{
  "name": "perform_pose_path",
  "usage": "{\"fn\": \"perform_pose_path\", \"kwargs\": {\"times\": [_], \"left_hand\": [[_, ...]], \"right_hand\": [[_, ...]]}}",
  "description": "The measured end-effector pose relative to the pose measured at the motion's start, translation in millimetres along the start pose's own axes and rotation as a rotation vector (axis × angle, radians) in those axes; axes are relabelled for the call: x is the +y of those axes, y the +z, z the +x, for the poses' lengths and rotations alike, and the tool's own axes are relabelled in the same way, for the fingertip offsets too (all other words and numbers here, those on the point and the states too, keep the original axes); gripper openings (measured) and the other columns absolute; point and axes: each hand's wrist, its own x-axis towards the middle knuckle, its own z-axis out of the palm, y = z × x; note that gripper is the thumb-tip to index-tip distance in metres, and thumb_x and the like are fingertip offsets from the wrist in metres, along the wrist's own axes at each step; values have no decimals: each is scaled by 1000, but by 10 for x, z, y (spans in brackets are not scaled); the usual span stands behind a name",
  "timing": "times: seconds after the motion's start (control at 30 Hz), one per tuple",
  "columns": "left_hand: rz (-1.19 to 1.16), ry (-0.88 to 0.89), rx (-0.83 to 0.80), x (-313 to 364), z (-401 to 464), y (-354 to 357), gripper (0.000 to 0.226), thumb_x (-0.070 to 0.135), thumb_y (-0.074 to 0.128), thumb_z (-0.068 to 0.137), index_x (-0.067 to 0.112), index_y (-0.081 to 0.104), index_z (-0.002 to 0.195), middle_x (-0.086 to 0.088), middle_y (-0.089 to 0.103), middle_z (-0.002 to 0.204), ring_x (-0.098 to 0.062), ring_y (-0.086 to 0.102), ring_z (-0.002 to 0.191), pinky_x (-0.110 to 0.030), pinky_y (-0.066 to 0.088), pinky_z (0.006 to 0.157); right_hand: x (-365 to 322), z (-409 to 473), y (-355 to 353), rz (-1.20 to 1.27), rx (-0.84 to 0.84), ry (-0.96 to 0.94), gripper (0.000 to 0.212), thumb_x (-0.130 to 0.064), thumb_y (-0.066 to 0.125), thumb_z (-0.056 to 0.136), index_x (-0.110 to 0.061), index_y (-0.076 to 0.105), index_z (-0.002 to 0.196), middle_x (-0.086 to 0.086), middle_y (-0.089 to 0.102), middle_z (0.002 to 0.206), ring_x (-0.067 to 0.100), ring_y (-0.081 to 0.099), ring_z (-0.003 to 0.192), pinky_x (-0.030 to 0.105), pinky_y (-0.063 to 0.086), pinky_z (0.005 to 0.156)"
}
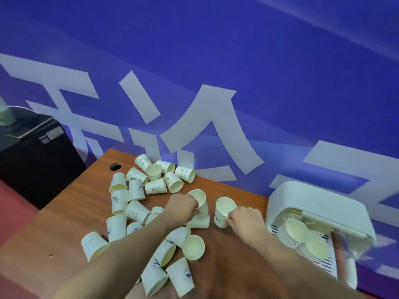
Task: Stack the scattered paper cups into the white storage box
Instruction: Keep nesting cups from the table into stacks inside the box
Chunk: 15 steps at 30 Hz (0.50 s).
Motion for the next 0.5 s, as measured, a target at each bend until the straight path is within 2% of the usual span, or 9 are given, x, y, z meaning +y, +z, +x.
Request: {"fn": "perform_pose_path", "kwargs": {"times": [0.17,0.33,0.5], "left_hand": [[52,68,-15,631,73,-101,33,44,46,99,23,71,101,-2,70,97,-26,64,90,-31,38,67],[55,148,-9,1234,124,-174,31,39,45,99,21,70,100,-3,70,97,-28,64,90,-31,38,68],[73,252,-16,1778,155,-238,31,39,44,99,19,68,96,-5,70,96,-31,63,89,-33,35,67]], "right_hand": [[360,-433,100,23,19,54,39,-47,39,100,-22,69,107,4,67,105,28,64,95,33,42,71],[711,-863,142,54,48,103,40,-47,37,100,-24,70,103,2,67,103,26,63,96,32,33,66],[1044,-1279,247,82,45,172,38,-47,39,98,-24,68,102,4,66,103,28,63,95,32,33,66]]}}
